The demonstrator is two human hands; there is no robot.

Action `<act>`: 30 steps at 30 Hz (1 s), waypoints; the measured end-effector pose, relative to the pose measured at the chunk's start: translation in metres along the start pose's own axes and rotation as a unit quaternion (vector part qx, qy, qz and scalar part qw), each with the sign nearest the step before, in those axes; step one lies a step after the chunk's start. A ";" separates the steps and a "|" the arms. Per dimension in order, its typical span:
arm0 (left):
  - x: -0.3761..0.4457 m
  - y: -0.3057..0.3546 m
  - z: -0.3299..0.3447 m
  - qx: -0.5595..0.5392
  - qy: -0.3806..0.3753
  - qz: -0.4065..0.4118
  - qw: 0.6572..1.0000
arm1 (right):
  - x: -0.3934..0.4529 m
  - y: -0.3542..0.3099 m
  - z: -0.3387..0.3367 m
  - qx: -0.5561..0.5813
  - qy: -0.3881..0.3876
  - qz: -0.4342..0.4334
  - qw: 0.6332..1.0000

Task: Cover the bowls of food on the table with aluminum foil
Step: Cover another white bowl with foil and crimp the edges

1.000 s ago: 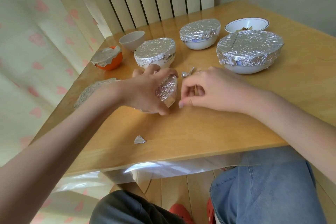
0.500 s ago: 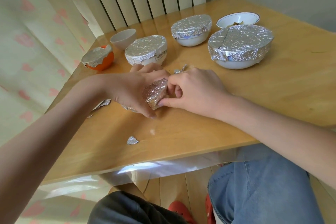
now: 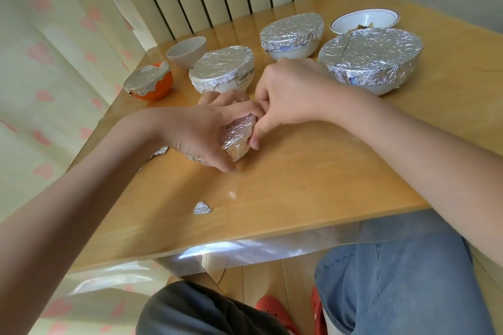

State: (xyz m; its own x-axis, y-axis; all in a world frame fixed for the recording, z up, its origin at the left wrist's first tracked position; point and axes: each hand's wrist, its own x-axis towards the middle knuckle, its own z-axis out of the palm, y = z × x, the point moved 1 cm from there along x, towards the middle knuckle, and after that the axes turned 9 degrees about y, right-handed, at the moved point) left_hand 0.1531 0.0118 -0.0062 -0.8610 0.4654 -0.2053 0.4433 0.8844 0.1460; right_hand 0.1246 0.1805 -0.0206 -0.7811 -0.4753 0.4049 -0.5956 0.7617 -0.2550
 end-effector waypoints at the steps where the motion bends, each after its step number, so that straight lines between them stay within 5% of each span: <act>1: 0.000 0.000 0.000 -0.001 0.002 -0.001 1.000 | 0.000 0.002 0.002 0.017 -0.006 0.000 1.000; 7: 0.000 -0.003 0.003 -0.002 0.010 -0.008 1.000 | -0.005 0.019 0.014 0.167 -0.018 0.011 0.986; 12: 0.001 -0.003 0.004 -0.018 0.017 -0.037 0.999 | -0.011 0.016 0.013 0.055 0.015 -0.024 0.998; 18: 0.006 0.011 0.009 0.011 0.087 -0.190 0.978 | -0.011 0.019 0.018 0.016 0.028 -0.049 0.998; 22: 0.002 0.011 0.002 0.031 -0.002 -0.249 0.968 | -0.016 0.021 0.014 0.064 -0.001 -0.045 0.997; 26: -0.009 0.002 -0.012 0.083 -0.034 -0.175 0.980 | -0.019 0.010 0.019 0.048 0.004 -0.042 0.998; 30: -0.010 -0.007 -0.008 0.017 -0.025 -0.099 0.995 | -0.016 -0.001 0.028 0.051 0.035 -0.034 0.998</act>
State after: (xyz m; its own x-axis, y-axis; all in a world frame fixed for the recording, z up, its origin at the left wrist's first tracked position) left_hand 0.1565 0.0009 0.0022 -0.9189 0.2832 -0.2747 0.2760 0.9589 0.0655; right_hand 0.1319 0.1746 -0.0515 -0.7258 -0.4893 0.4836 -0.6651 0.6788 -0.3113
